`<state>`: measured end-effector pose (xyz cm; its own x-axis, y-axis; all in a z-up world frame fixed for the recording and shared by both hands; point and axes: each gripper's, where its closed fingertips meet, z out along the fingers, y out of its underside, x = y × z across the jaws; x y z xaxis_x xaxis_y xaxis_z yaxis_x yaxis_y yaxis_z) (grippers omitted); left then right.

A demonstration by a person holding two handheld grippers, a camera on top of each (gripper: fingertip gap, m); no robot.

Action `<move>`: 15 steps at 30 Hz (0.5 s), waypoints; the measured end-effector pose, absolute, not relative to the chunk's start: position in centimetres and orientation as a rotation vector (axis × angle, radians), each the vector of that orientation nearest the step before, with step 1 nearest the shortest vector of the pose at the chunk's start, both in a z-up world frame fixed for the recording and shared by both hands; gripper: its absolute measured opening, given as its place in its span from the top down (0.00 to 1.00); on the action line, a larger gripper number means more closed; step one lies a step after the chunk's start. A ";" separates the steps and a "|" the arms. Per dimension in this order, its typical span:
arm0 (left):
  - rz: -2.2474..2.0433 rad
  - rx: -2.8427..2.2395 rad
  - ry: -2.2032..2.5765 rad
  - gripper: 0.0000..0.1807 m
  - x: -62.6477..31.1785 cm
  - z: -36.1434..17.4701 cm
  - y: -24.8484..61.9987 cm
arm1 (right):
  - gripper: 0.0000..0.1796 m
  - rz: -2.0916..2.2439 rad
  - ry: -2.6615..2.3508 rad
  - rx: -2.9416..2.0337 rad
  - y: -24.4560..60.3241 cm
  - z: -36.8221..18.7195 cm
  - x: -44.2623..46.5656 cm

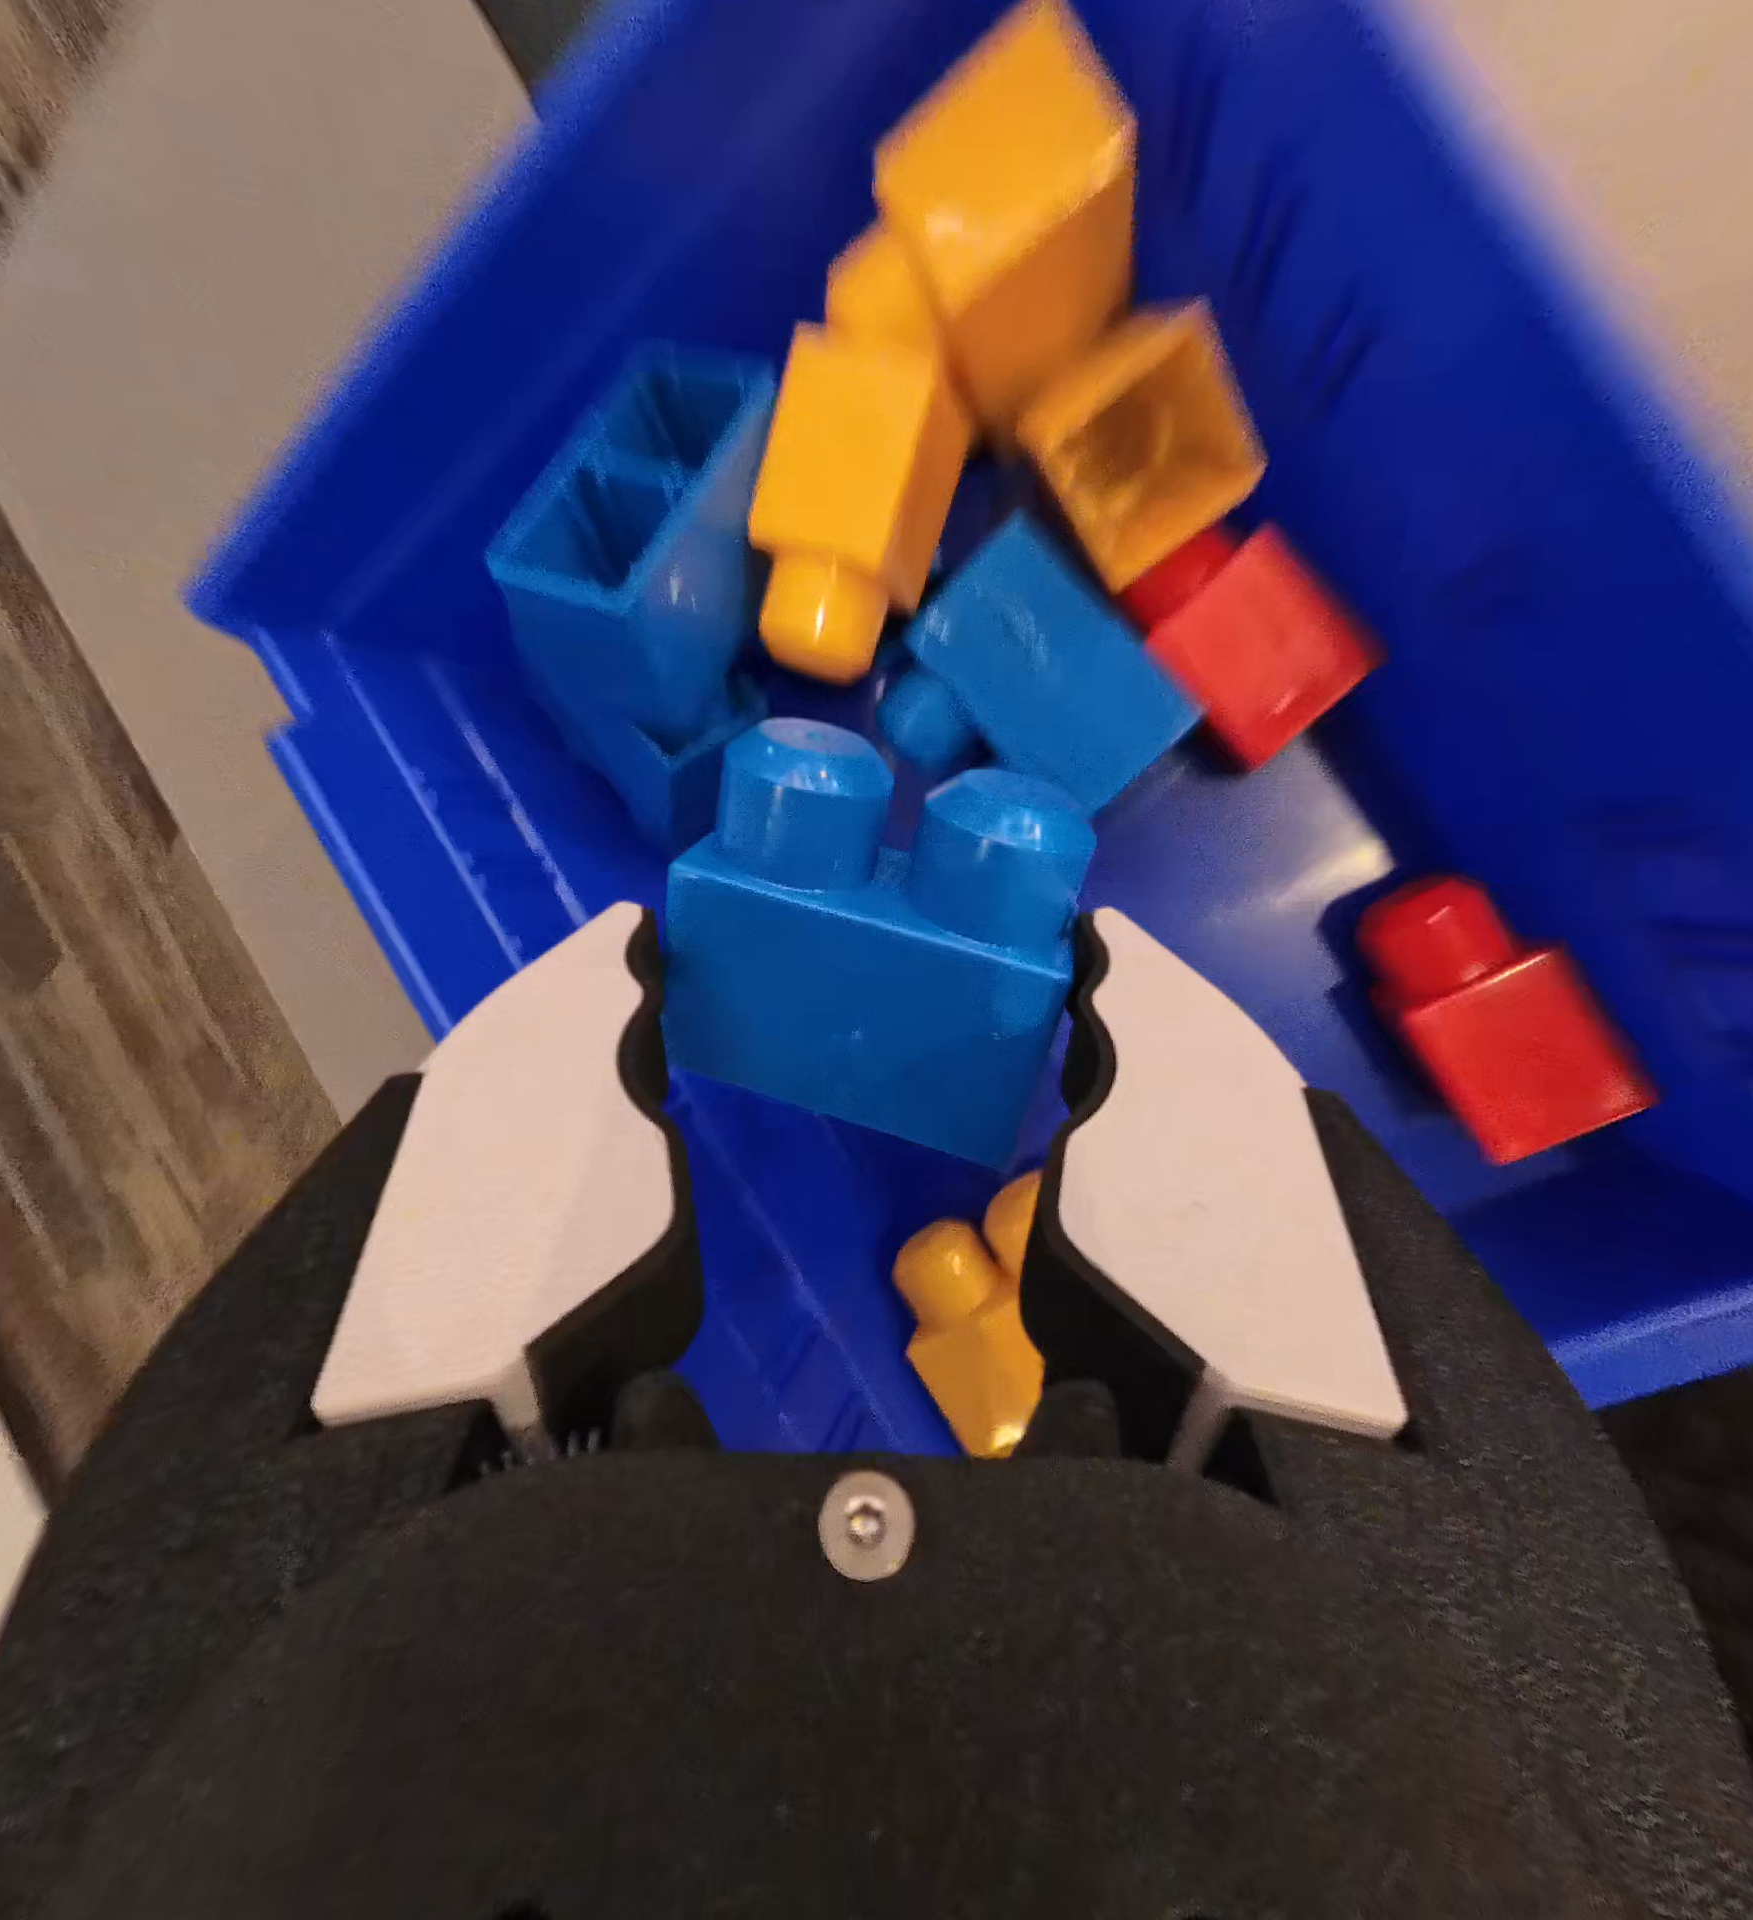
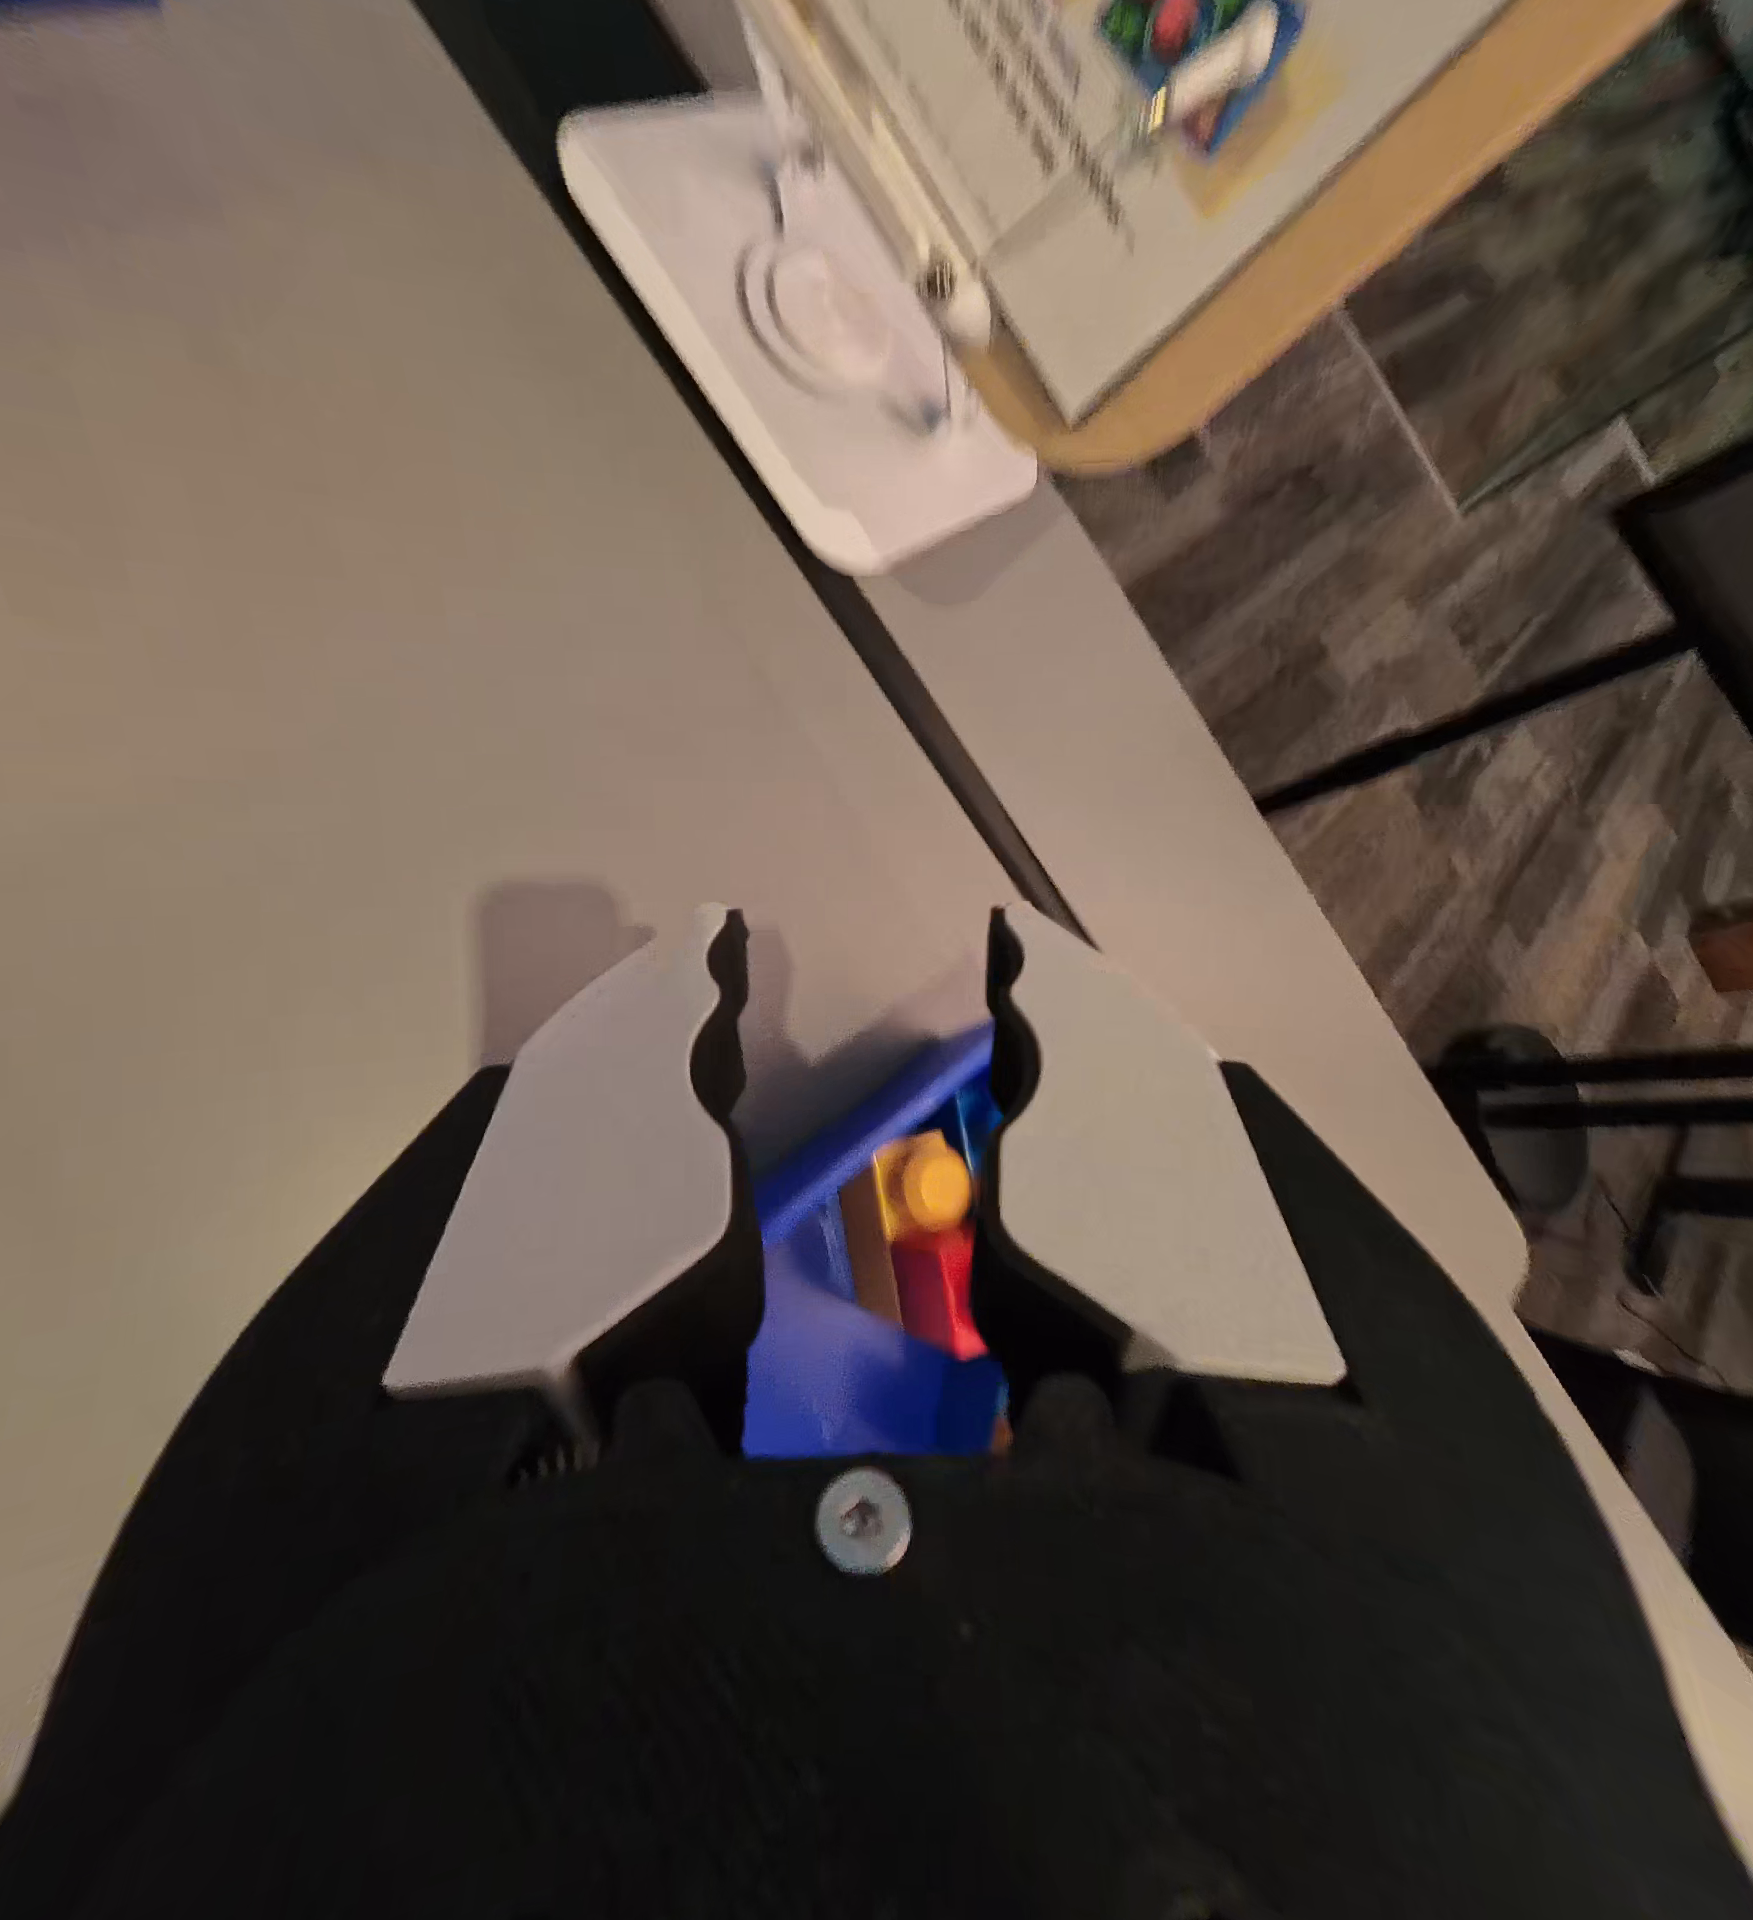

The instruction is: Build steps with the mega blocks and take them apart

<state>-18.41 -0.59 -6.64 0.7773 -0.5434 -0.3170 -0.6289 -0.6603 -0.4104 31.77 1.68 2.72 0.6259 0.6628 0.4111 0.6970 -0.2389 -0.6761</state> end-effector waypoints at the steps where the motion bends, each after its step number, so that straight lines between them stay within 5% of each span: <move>1: 0.179 -2.406 0.862 0.58 -17.0 -5.3 -0.3 | 0.75 0.024 -1.042 -1.899 1.7 3.7 30.4; 9: -0.156 -1.827 0.840 0.58 1.3 4.6 -0.5 | 0.75 0.960 -0.866 -1.609 -3.6 7.2 16.2; 15: -0.031 -1.650 0.975 0.58 9.7 2.9 -2.7 | 0.75 0.996 -0.802 -1.611 -4.4 5.2 12.8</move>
